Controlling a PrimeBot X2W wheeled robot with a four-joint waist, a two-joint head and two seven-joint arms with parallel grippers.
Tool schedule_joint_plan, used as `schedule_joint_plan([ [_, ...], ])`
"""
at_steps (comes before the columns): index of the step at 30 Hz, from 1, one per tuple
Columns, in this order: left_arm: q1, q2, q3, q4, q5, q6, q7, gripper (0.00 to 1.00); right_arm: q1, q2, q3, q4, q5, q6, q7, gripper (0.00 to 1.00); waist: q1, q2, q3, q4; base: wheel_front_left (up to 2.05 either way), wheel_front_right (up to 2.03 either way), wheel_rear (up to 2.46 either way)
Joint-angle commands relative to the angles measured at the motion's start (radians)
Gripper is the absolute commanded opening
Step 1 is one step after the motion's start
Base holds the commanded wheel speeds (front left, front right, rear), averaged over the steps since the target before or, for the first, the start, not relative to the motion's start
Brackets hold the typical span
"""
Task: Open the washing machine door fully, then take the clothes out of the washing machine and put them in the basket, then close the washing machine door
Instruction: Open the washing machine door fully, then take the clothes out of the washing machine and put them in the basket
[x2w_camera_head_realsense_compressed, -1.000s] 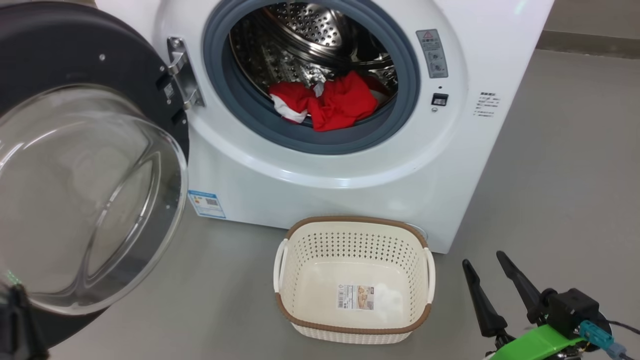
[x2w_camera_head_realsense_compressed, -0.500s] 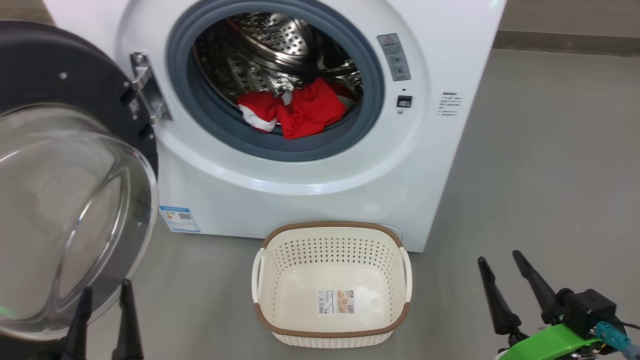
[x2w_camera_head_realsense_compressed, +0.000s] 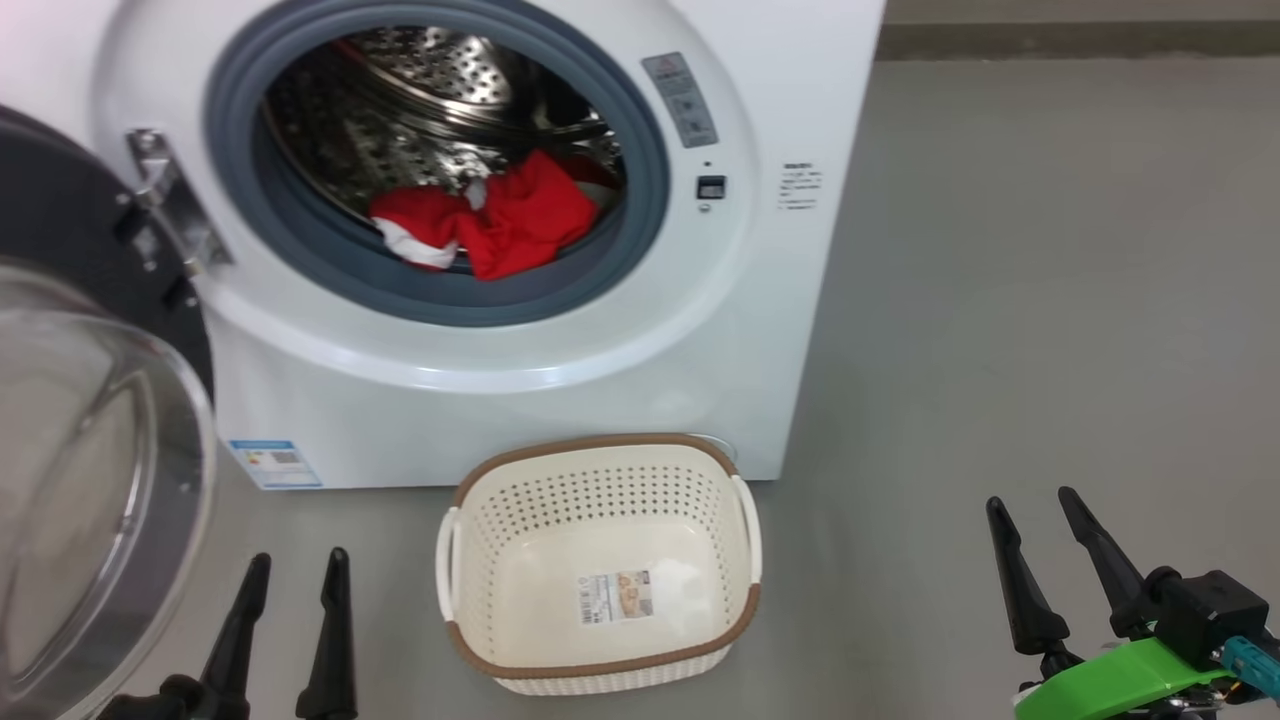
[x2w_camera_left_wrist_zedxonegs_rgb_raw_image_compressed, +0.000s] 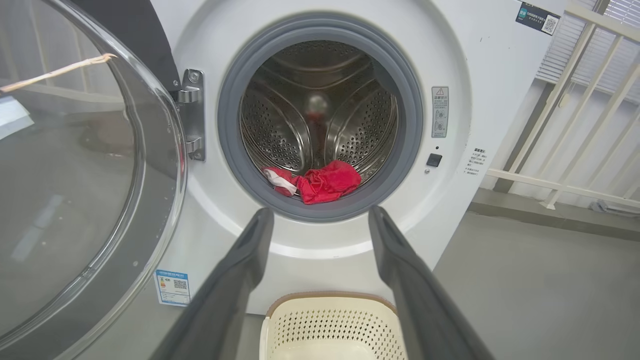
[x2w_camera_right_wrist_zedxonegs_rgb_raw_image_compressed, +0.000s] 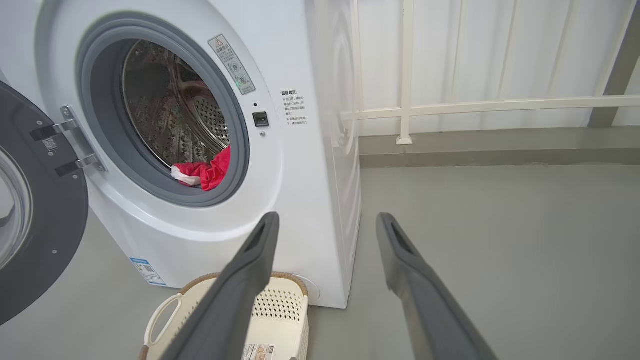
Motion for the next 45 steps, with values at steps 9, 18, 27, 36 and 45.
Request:
schedule_joint_plan([
  [9, -0.037, 0.026, -0.010, -0.024, 0.002, -0.005, -0.005, 1.00, -0.017, -0.013, -0.004, -0.036, -0.004, 0.006, -0.009, 1.00, 0.0000, 0.0000, 0.033, -0.101, 0.00, 0.00, 0.00],
  [18, -0.048, 0.031, -0.030, -0.031, 0.016, -0.005, -0.005, 1.00, -0.006, -0.012, -0.022, -0.039, -0.004, 0.006, -0.009, 1.00, 0.0000, 0.0000, 0.044, -0.129, 0.00, 0.00, 0.00],
  [27, -0.052, 0.031, -0.037, -0.034, 0.002, -0.005, -0.005, 1.00, -0.011, -0.009, -0.027, -0.041, -0.007, 0.006, -0.009, 1.00, 0.0000, 0.0000, 0.045, -0.130, 0.00, 0.00, 0.00],
  [36, -0.056, 0.041, -0.046, -0.035, -0.023, -0.005, -0.005, 1.00, -0.010, -0.008, -0.021, -0.041, -0.008, 0.006, -0.009, 1.00, 0.0000, 0.0000, 0.042, -0.127, 0.00, -0.01, 0.01],
  [45, -0.060, 0.046, -0.047, -0.039, -0.032, -0.005, -0.005, 1.00, -0.010, -0.006, -0.016, -0.041, -0.007, 0.006, -0.009, 1.00, 0.0000, 0.0000, 0.041, -0.124, 0.73, -0.77, 0.05],
])
